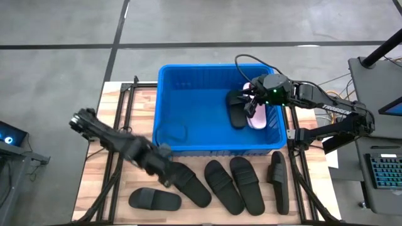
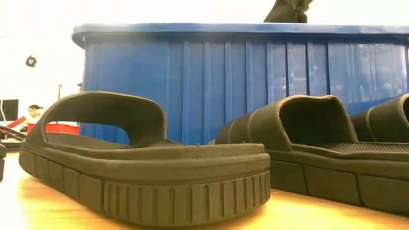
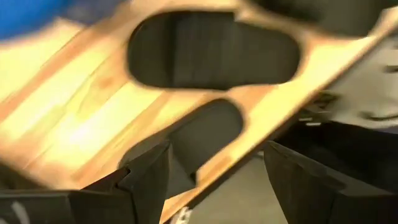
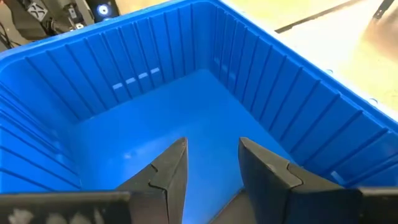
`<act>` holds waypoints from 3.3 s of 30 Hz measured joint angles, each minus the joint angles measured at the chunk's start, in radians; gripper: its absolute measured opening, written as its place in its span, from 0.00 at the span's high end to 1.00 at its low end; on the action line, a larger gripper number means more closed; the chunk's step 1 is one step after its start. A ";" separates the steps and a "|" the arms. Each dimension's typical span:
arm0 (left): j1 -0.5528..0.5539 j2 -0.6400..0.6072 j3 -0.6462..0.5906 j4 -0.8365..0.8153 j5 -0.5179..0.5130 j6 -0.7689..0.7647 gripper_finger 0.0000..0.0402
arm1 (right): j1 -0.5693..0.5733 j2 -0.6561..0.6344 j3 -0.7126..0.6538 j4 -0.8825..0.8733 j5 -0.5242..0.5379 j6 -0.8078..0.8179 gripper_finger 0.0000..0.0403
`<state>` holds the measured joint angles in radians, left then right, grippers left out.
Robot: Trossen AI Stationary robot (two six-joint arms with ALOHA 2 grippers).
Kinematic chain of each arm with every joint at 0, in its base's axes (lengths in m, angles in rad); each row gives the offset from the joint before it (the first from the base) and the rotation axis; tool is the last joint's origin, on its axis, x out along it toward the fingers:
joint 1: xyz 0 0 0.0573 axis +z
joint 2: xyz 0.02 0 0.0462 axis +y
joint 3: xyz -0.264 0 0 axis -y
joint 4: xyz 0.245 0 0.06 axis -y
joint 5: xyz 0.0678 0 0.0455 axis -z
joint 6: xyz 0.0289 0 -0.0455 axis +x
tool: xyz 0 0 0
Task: Pick and place slides into bin
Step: Put the black slide into the blue bin
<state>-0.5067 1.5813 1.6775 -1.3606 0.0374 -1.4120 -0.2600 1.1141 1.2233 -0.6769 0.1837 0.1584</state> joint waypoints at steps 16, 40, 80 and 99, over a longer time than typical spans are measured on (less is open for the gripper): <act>-0.197 0.287 0.000 -0.036 0.043 -0.425 0.41 | 0.000 0.000 -0.001 0.000 0.000 -0.003 0.69; -0.237 0.521 0.000 -0.065 0.223 -0.488 0.41 | 0.000 0.000 -0.001 0.001 -0.008 -0.012 0.71; -0.214 0.232 0.051 0.014 -0.074 0.271 1.00 | 0.000 -0.001 0.000 -0.008 -0.003 -0.107 0.78; 0.075 -0.031 0.061 0.638 -0.512 0.910 1.00 | -0.002 -0.088 0.000 0.023 0.040 0.006 0.81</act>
<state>-0.4322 1.5506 1.7382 -0.7227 -0.4746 -0.5016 -0.2619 1.0262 1.2228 -0.6535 0.2240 0.1642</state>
